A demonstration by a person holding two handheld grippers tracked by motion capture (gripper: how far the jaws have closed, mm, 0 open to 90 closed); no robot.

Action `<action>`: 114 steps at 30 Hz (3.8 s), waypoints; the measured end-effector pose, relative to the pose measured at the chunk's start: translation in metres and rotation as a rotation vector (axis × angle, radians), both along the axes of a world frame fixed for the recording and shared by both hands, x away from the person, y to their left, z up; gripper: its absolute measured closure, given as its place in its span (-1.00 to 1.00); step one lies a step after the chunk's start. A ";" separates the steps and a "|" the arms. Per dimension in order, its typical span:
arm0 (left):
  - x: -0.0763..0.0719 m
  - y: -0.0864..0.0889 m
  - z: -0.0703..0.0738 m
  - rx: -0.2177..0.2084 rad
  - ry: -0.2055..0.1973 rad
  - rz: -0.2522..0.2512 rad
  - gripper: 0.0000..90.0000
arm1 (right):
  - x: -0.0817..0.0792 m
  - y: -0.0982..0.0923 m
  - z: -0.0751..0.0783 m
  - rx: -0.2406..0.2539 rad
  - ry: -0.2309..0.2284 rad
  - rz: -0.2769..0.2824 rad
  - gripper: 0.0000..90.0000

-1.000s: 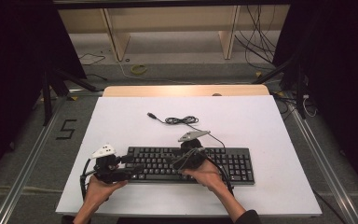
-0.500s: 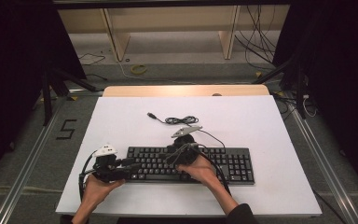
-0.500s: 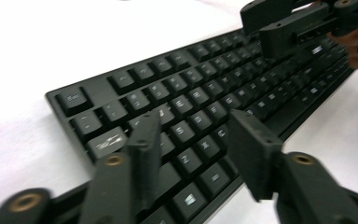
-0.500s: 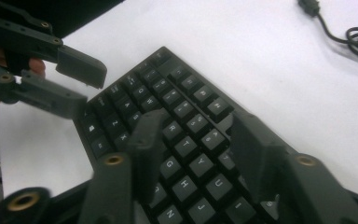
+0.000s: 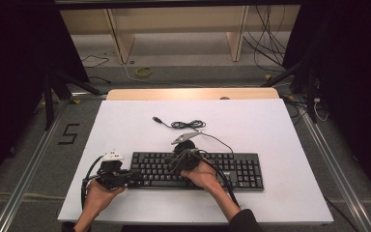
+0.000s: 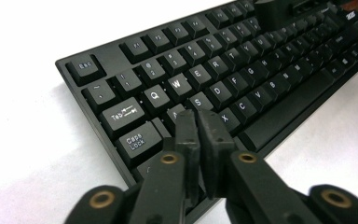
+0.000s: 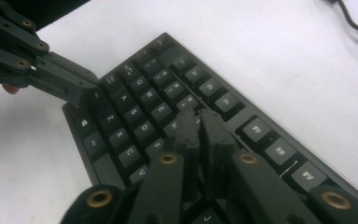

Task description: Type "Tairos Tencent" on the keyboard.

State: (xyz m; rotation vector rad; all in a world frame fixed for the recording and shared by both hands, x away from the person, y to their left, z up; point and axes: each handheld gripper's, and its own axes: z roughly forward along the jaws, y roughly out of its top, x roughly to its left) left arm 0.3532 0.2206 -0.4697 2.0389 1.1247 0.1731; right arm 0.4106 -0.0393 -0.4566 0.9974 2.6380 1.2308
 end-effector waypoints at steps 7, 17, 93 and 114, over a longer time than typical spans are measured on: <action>0.000 -0.001 -0.001 0.015 0.012 -0.003 0.98 | 0.001 0.008 -0.007 -0.024 0.007 0.010 1.00; 0.002 0.000 -0.004 0.026 0.026 -0.001 0.98 | 0.002 0.014 -0.011 -0.049 0.015 0.012 1.00; 0.006 -0.008 0.013 -0.129 -0.086 -0.002 -0.17 | -0.022 -0.033 0.008 0.118 0.012 -0.010 0.07; 0.024 -0.020 0.010 -0.082 -0.047 -0.011 0.00 | -0.034 -0.052 0.008 0.136 0.006 -0.017 -0.14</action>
